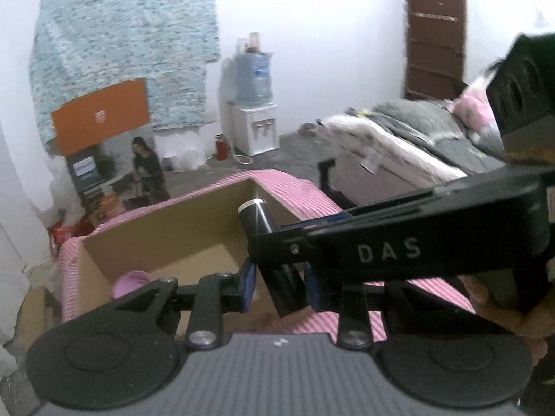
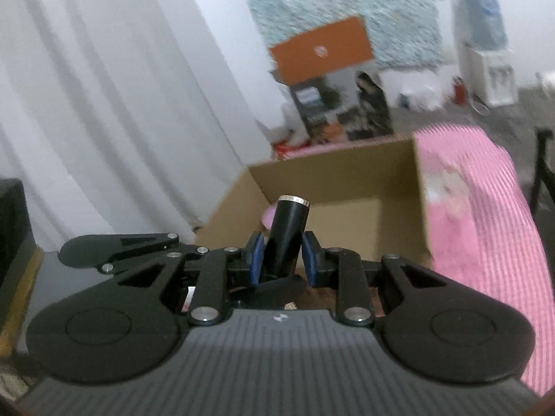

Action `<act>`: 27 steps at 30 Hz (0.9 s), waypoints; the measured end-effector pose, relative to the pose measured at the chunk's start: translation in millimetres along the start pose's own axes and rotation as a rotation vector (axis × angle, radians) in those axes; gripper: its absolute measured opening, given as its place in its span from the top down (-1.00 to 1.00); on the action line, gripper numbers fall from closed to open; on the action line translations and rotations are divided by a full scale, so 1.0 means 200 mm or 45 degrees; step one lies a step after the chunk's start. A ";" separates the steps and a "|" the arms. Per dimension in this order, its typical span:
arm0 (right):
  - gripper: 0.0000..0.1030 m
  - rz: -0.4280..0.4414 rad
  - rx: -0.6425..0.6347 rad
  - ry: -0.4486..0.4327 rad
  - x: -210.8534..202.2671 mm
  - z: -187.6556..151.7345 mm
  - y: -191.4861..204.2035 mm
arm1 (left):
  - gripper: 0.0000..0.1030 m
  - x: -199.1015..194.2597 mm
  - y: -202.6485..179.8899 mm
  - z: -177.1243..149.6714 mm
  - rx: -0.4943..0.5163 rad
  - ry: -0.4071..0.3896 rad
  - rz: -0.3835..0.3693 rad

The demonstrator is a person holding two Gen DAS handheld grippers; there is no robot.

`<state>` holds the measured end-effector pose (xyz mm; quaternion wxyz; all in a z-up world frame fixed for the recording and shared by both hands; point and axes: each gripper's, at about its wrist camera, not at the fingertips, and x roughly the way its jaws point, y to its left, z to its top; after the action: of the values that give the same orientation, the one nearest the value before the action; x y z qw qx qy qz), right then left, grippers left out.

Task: Organize rigid objects
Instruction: 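Carry the black cylinder into the box and release it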

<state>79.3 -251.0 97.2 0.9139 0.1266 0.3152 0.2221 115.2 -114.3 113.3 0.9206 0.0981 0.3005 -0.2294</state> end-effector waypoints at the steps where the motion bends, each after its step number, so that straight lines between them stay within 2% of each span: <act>1: 0.55 0.022 -0.015 0.003 0.03 0.05 0.02 | 0.40 0.01 0.04 0.04 -0.016 0.011 0.010; 7: 0.55 0.126 -0.005 0.112 0.31 0.31 0.07 | 0.39 0.16 0.33 0.19 -0.119 0.134 0.040; 12: 0.56 0.158 0.093 0.289 0.66 0.44 -0.01 | 0.39 0.44 0.55 0.22 -0.216 0.324 0.014; 19: 0.56 0.139 0.250 0.511 1.14 0.47 -0.22 | 0.40 0.82 0.74 0.17 -0.312 0.546 0.014; 27: 0.57 0.112 0.338 0.667 1.45 0.41 -0.34 | 0.40 1.08 0.84 0.10 -0.359 0.699 0.066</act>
<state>358.4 -176.7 -15.9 0.7664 0.1971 0.5608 0.2436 361.1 -53.3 7.1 0.8152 0.0352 0.5640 -0.1267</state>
